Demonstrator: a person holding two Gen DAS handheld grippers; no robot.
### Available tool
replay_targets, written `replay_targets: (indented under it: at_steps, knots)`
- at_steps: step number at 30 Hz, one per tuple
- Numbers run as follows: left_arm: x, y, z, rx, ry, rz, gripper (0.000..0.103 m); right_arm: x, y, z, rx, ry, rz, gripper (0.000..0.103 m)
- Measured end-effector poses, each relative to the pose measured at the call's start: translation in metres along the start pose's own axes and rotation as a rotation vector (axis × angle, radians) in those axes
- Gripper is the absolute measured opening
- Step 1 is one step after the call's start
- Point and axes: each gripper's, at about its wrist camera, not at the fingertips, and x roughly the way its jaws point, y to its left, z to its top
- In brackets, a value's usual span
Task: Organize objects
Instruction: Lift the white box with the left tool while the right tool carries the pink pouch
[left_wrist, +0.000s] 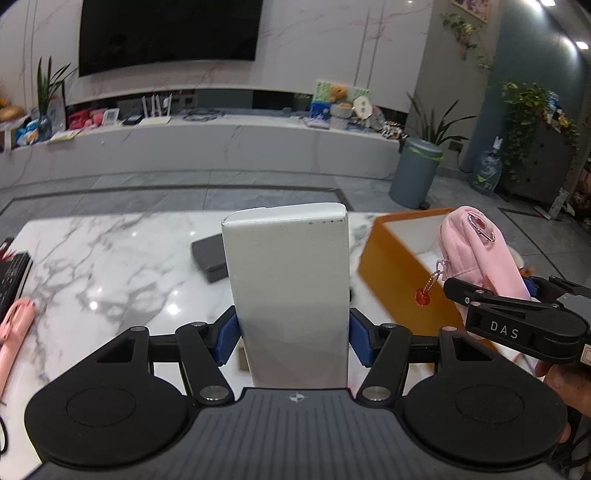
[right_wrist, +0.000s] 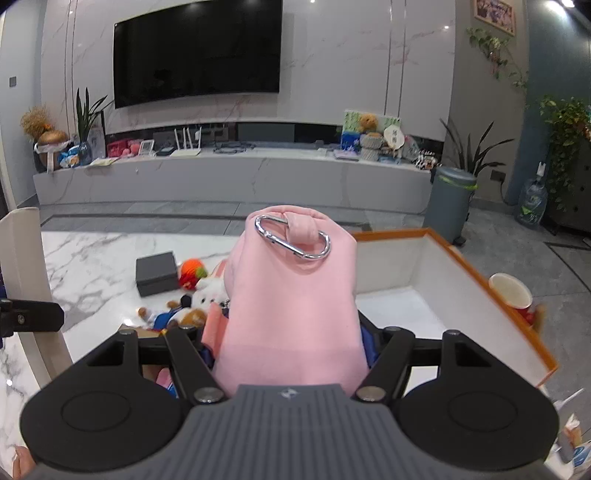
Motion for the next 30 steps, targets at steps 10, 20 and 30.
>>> replay_targets:
  at_steps: [10, 20, 30]
  knots:
    - [-0.001, -0.052, 0.025, 0.041, -0.042, -0.059, 0.07, -0.033, -0.05, 0.025, 0.02, -0.077, -0.041, 0.069]
    - [0.013, -0.097, 0.049, 0.026, -0.065, -0.143, 0.07, -0.055, -0.099, 0.046, -0.015, -0.126, -0.089, 0.069]
    - [0.054, -0.145, 0.064, 0.026, 0.0, -0.223, 0.07, -0.043, -0.148, 0.054, -0.074, -0.075, -0.121, 0.069]
